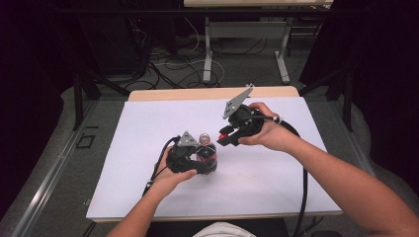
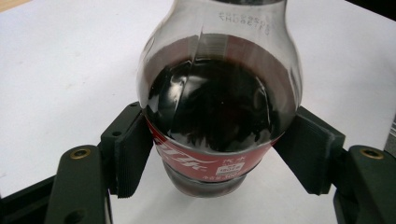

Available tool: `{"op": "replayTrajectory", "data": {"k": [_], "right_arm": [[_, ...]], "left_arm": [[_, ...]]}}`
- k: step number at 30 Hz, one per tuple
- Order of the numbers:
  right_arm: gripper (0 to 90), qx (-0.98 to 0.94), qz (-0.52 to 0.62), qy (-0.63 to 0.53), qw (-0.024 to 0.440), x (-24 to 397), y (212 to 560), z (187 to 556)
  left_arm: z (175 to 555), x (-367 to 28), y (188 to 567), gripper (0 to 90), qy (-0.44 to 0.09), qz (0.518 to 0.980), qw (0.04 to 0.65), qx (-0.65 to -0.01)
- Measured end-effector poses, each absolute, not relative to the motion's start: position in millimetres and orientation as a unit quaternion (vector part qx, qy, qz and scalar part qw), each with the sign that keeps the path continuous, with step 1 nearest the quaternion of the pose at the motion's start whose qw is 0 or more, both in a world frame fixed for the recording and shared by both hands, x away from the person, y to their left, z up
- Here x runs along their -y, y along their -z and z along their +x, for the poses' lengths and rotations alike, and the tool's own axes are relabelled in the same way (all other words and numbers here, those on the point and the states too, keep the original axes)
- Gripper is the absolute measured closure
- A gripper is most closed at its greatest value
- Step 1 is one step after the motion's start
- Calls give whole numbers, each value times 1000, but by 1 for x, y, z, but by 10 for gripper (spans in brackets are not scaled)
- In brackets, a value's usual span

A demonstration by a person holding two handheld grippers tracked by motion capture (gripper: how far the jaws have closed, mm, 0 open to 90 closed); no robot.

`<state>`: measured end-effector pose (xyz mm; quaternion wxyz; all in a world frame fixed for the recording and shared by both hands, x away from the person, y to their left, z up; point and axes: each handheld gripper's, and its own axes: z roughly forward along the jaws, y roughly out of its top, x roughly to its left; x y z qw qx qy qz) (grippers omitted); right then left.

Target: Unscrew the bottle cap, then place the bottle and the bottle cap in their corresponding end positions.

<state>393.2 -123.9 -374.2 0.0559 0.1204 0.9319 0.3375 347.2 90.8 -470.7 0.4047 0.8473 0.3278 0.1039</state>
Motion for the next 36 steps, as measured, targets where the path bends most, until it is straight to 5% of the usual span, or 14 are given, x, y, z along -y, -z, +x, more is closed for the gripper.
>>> {"op": "replayTrajectory", "data": {"k": [18, 36], "right_arm": [[616, -902, 240, -351, 82, 153, 414, 390], [616, -894, 275, -344, 84, 167, 437, 394]], "left_arm": [[374, -99, 461, 312, -124, 833, 405, -357], [428, -68, 448, 312, -135, 822, 413, -368]]}}
